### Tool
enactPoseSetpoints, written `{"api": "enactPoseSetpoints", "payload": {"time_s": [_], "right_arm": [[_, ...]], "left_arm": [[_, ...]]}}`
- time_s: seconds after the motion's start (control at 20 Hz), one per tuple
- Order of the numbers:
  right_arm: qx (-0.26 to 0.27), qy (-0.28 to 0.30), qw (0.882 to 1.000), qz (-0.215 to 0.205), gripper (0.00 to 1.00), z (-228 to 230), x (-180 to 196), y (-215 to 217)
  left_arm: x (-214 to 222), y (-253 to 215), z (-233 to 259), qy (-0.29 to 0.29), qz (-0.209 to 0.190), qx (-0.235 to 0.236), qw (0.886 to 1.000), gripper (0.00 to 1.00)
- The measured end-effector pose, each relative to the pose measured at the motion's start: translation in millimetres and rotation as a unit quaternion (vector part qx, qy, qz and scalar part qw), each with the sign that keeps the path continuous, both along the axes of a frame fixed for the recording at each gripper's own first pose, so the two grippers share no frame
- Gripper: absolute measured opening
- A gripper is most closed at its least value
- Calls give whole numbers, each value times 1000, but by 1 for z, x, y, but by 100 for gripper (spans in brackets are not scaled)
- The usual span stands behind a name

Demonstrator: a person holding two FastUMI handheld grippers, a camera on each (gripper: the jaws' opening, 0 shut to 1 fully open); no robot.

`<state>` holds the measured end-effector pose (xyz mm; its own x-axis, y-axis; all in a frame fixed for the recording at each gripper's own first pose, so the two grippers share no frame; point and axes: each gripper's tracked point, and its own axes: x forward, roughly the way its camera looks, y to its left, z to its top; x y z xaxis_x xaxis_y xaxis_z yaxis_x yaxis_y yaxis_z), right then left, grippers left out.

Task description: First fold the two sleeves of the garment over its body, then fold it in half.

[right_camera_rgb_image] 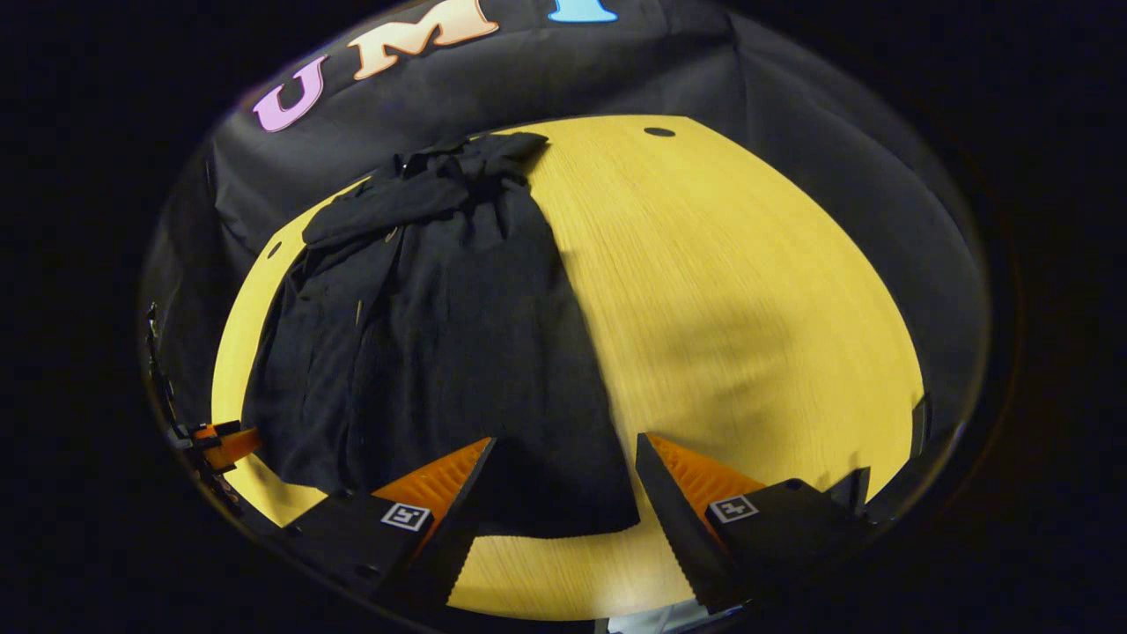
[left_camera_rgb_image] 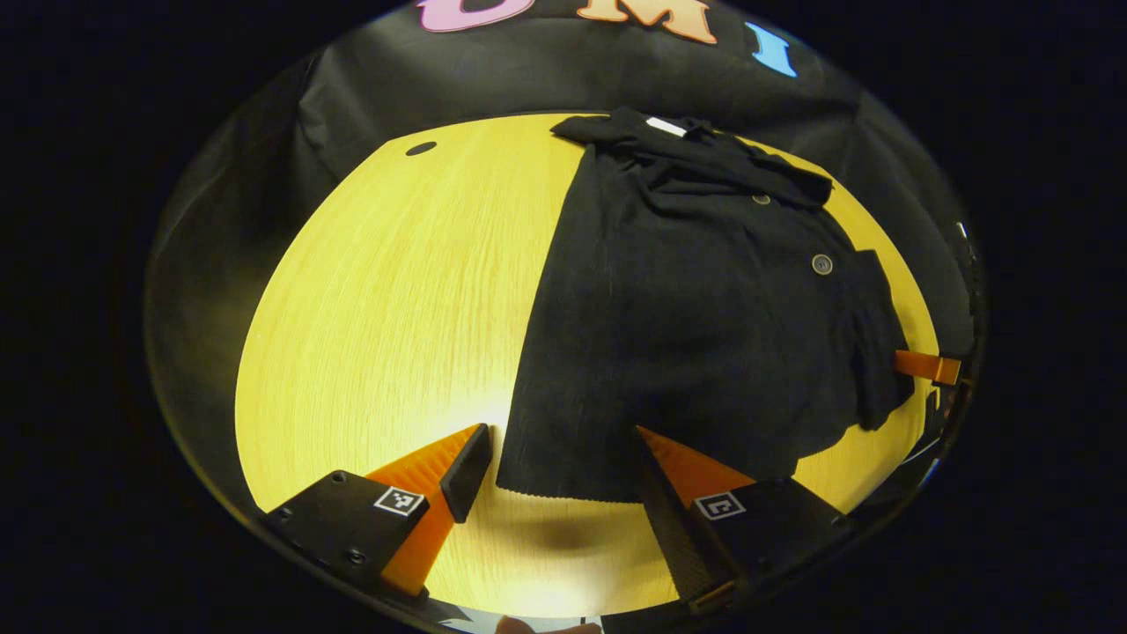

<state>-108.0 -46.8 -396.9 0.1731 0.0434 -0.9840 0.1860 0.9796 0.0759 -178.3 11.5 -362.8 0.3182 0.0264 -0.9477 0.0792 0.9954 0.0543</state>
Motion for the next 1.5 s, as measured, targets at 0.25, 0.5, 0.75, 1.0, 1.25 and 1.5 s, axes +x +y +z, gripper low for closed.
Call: {"api": "enactPoseSetpoints", "payload": {"time_s": [0.25, 0.5, 0.75, 1.0, 1.25, 1.5], "right_arm": [[-32, 17, 999, 37, 96, -7, -3, -3], [-9, 18, 1000, 18, 33, -6, 4, 14], [16, 12, 999, 34, 2, -8, 6, 17], [22, -3, 999, 36, 3, 7, 24, 22], [47, -53, 997, 29, 0, 40, 77, 35], [65, -119, 990, 37, 2, 79, 156, 41]], "left_arm": [[-3, -15, -3, 27, 14, -2, 1000, 74], [-3, -33, -4, 14, -19, 7, 1000, 6], [-1, -38, -4, 8, -3, -41, 999, 0], [9, -36, 7, 10, 28, -53, 998, 0], [50, -45, 38, -25, 23, -74, 997, 0], [130, -54, 80, -92, 8, -88, 992, 0]]}}
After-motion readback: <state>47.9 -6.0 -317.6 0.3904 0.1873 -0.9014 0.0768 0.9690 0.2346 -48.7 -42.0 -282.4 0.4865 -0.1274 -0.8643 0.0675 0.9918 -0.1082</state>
